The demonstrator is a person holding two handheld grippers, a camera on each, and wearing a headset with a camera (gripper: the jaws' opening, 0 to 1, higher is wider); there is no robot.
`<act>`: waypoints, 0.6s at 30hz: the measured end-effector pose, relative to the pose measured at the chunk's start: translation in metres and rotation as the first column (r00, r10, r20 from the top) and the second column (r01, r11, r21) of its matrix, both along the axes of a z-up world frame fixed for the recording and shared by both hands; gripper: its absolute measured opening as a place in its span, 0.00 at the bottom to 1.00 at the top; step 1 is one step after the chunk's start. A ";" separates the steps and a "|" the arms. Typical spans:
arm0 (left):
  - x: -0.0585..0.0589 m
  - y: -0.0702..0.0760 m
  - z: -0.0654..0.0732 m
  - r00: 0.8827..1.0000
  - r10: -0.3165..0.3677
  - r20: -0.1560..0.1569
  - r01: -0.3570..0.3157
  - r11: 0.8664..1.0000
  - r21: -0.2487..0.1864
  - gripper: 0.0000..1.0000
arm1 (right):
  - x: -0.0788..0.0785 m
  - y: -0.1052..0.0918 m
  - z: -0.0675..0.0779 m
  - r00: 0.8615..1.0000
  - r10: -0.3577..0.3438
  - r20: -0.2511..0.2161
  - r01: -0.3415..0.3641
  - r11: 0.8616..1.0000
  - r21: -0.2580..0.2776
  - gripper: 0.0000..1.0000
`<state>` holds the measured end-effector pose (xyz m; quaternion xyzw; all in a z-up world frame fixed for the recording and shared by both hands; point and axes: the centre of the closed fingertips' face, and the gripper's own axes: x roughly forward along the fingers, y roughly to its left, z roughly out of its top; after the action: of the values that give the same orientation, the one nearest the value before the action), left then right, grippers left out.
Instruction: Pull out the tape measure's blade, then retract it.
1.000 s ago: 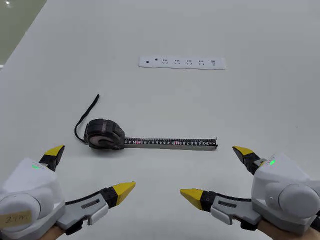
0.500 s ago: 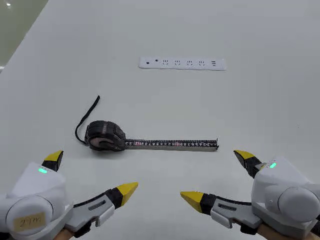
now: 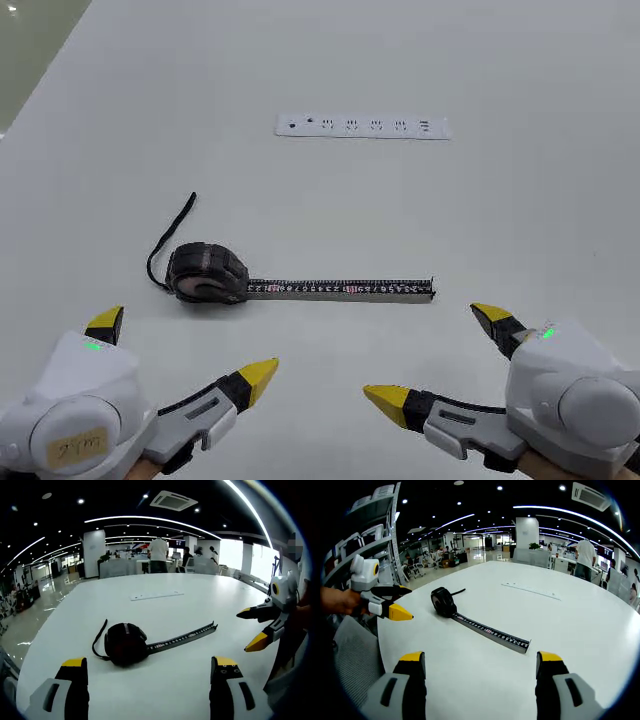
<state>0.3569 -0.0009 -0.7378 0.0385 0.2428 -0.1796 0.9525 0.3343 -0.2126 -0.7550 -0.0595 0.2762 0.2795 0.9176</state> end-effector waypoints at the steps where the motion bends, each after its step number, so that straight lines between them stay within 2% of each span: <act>1: 0.000 -0.001 0.000 1.000 -0.001 -0.003 0.001 1.000 -0.001 0.99 | 0.000 0.000 0.000 1.000 0.001 -0.001 -0.001 1.000 -0.001 0.93; 11: -0.003 -0.003 -0.003 1.000 -0.003 -0.010 0.003 1.000 0.010 0.99 | -0.002 0.000 -0.002 1.000 0.005 -0.007 -0.006 1.000 -0.002 0.93; 18: -0.002 -0.002 -0.002 1.000 0.004 -0.011 -0.004 1.000 -0.003 0.99 | -0.003 -0.002 -0.003 1.000 0.013 -0.013 -0.013 1.000 -0.003 0.93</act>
<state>0.3545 -0.0029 -0.7395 0.0354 0.2480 -0.1783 0.9516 0.3312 -0.2143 -0.7577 -0.0610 0.2821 0.2857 0.9138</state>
